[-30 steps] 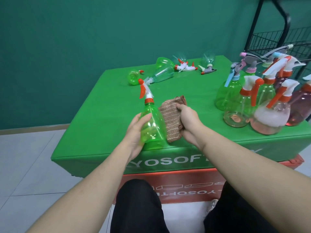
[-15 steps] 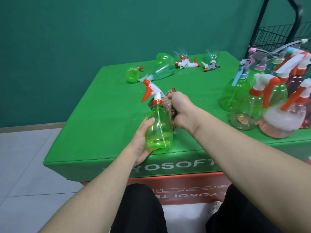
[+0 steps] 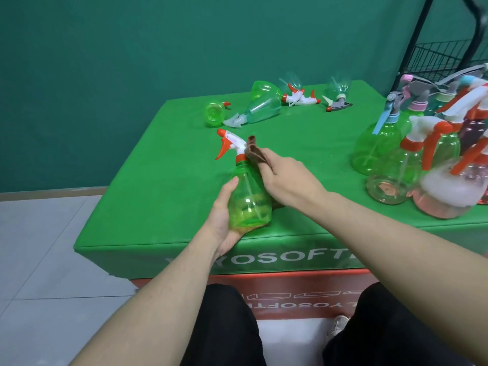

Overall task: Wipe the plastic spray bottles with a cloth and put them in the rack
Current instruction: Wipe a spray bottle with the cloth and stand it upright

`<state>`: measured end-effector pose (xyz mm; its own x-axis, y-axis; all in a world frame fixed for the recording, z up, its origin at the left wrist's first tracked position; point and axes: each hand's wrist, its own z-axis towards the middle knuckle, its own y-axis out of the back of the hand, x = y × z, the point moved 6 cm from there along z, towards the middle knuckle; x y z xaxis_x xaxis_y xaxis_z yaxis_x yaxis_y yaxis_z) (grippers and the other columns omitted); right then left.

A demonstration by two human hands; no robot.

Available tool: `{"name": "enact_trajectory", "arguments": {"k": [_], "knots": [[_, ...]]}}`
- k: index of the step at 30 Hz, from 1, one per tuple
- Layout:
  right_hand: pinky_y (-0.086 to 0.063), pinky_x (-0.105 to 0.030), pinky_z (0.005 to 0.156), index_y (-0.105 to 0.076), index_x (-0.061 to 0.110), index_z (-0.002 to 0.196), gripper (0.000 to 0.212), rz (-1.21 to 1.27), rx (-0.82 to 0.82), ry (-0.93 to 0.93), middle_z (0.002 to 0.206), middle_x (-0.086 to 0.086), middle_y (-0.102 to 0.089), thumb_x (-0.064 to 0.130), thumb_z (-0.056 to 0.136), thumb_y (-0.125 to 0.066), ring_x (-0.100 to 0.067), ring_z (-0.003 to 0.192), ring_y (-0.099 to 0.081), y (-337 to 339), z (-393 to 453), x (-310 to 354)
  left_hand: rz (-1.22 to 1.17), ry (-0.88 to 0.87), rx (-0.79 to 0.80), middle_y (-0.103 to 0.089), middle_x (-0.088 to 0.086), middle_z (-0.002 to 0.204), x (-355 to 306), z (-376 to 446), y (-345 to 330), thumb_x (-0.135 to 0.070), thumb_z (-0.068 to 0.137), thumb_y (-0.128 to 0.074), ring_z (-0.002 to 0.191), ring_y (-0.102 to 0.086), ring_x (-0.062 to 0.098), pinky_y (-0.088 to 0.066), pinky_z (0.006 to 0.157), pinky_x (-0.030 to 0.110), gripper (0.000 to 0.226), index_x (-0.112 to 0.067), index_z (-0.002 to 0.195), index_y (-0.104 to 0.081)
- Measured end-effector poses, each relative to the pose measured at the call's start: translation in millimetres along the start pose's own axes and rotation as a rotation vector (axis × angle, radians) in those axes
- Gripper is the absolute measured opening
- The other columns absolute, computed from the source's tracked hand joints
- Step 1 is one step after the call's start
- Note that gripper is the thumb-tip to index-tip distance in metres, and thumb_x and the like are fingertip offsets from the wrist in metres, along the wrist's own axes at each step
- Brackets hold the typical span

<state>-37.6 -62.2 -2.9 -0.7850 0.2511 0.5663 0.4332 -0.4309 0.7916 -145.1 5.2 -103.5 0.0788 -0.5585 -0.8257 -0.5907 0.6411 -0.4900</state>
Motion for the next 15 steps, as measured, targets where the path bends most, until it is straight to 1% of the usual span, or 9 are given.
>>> {"name": "enact_trajectory", "arguments": {"k": [2,4,6,8,9,10,12,13,15], "knots": [[-0.042,-0.032,0.077,-0.058,0.018,0.127,0.035,0.160,0.022,-0.115,0.103,-0.007,-0.065,0.034,0.110,-0.032,-0.027,0.093,-0.060,-0.7,-3.0,-7.7,-0.034,-0.007,0.008,-0.072,0.019,0.107,-0.5,0.1,-0.4,-0.056,0.083,-0.058,0.088,-0.070,0.031,-0.055,0.088,0.048,0.056,-0.013,0.118,-0.069],[-0.044,-0.031,0.091,-0.060,0.019,0.125,0.037,0.381,0.032,-0.266,0.116,-0.005,-0.067,0.037,0.110,-0.031,-0.023,0.104,-0.062,-4.6,-9.7,-19.6,-0.082,-0.021,-0.003,-0.072,0.019,0.106,-0.6,0.0,1.1,-0.057,0.086,-0.057,0.088,-0.070,0.031,-0.053,0.092,0.052,0.055,-0.013,0.114,-0.072],[-0.047,-0.041,0.103,-0.062,0.023,0.115,0.035,0.618,0.014,-0.402,0.113,-0.004,-0.070,0.039,0.110,-0.031,-0.026,0.108,-0.066,-10.0,-15.7,-30.6,-0.134,-0.028,-0.021,-0.073,0.020,0.106,-0.3,-1.1,2.9,-0.055,0.093,-0.053,0.090,-0.071,0.032,-0.053,0.094,0.058,0.052,-0.012,0.116,-0.070],[-0.048,-0.049,0.105,-0.062,0.026,0.106,0.034,0.775,-0.053,-0.477,0.111,-0.007,-0.072,0.041,0.109,-0.032,-0.028,0.110,-0.067,-10.0,-17.4,-32.4,-0.178,-0.031,-0.041,-0.073,0.022,0.106,0.3,-3.3,4.5,-0.050,0.095,-0.051,0.094,-0.071,0.035,-0.053,0.094,0.063,0.048,-0.010,0.116,-0.069],[-0.048,-0.050,0.105,-0.063,0.027,0.108,0.035,0.799,-0.084,-0.475,0.114,-0.007,-0.072,0.044,0.108,-0.032,-0.028,0.110,-0.067,-8.4,-15.9,-29.1,-0.192,-0.029,-0.046,-0.073,0.023,0.107,0.4,-4.6,4.9,-0.047,0.094,-0.052,0.097,-0.070,0.037,-0.053,0.094,0.064,0.047,-0.009,0.115,-0.069],[-0.047,-0.049,0.107,-0.063,0.027,0.115,0.038,0.764,-0.106,-0.445,0.118,-0.005,-0.071,0.047,0.106,-0.032,-0.026,0.112,-0.066,-6.7,-12.5,-25.3,-0.196,-0.027,-0.049,-0.073,0.024,0.110,0.5,-5.6,5.0,-0.046,0.090,-0.055,0.100,-0.070,0.038,-0.053,0.094,0.063,0.047,-0.009,0.115,-0.068],[-0.043,-0.040,0.109,-0.061,0.026,0.130,0.042,0.651,-0.147,-0.331,0.125,0.004,-0.066,0.045,0.106,-0.033,-0.019,0.116,-0.061,-1.7,-7.6,-11.0,-0.174,-0.026,-0.047,-0.072,0.024,0.113,0.7,-6.0,4.5,-0.046,0.083,-0.060,0.102,-0.070,0.038,-0.053,0.096,0.059,0.051,-0.009,0.116,-0.068],[-0.044,-0.032,0.104,-0.061,0.027,0.133,0.039,0.594,-0.161,-0.254,0.123,0.008,-0.065,0.041,0.108,-0.034,-0.014,0.113,-0.060,1.0,-6.6,-1.6,-0.160,-0.028,-0.040,-0.072,0.022,0.113,0.5,-6.0,3.2,-0.048,0.082,-0.061,0.100,-0.070,0.035,-0.052,0.097,0.056,0.051,-0.010,0.116,-0.069],[-0.047,-0.022,0.085,-0.062,0.027,0.133,0.035,0.460,-0.163,-0.081,0.117,0.008,-0.067,0.033,0.109,-0.037,-0.009,0.101,-0.061,3.0,-5.4,16.7,-0.156,-0.032,-0.025,-0.073,0.018,0.112,1.2,-5.9,1.1,-0.052,0.082,-0.060,0.097,-0.071,0.030,-0.052,0.097,0.048,0.053,-0.012,0.116,-0.070]]}}
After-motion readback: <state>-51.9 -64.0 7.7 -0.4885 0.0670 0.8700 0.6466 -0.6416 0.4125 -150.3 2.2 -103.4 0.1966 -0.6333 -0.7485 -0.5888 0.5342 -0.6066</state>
